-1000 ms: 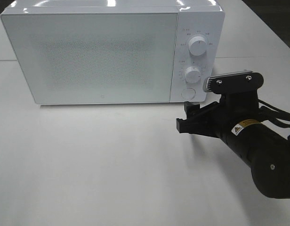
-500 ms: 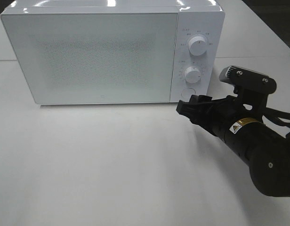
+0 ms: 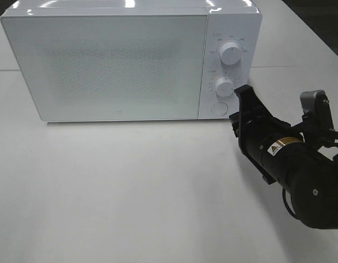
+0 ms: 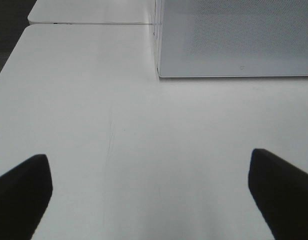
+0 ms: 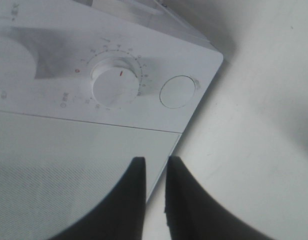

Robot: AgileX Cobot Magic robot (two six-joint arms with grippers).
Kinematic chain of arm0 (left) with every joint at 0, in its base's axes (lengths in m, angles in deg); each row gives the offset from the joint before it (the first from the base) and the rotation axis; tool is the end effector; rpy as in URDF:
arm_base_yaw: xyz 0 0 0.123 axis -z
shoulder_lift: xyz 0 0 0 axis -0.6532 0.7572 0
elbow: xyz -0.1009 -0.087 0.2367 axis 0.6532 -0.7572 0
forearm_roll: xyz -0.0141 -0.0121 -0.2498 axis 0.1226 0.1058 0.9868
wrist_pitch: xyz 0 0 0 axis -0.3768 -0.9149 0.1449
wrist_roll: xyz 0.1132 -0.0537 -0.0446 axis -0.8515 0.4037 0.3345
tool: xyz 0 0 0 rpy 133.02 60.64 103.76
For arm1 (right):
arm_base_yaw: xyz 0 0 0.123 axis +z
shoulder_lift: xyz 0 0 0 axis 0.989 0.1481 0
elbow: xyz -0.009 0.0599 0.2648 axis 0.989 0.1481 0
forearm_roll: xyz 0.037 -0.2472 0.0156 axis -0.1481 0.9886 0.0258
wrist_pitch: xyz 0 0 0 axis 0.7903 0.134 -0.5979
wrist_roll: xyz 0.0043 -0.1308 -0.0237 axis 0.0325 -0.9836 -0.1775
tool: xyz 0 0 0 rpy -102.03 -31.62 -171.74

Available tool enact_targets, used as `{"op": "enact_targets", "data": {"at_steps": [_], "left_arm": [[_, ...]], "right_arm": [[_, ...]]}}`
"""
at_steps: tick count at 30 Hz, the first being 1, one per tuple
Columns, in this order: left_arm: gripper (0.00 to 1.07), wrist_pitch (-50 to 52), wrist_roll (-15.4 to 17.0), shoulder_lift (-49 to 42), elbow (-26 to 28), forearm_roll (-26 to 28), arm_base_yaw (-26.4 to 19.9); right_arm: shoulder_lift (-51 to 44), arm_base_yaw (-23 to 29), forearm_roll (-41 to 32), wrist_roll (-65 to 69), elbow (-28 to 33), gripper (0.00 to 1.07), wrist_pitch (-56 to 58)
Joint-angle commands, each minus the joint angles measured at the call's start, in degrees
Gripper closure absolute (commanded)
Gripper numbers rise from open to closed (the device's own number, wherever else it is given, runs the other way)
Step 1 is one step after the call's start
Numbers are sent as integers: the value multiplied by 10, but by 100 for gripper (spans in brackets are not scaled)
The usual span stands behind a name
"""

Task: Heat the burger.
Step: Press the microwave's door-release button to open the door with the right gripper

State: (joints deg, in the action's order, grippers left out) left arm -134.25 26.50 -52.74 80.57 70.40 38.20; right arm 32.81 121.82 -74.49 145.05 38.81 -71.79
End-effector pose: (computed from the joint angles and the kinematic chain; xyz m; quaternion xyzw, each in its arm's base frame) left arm 0.0452 -0.0118 0.2607 0.0176 0.8455 -0.0266 0.5330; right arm 0.2693 0.1354 0.1107 0.4230 0.6736 0.3797 0.4724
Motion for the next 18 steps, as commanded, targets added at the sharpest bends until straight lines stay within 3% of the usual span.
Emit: {"op": "enact_targets", "data": {"at_steps": [1, 6, 18], "left_arm": [[7, 5, 3, -13, -2, 4, 0], [7, 5, 3, -13, -2, 4, 0], [7, 5, 3, -13, -2, 4, 0]], "right_arm": [[7, 2, 3, 139, -4, 104, 2], [17, 2, 1, 206, -4, 107, 5], [17, -1, -52, 159, -29, 107, 14]]}}
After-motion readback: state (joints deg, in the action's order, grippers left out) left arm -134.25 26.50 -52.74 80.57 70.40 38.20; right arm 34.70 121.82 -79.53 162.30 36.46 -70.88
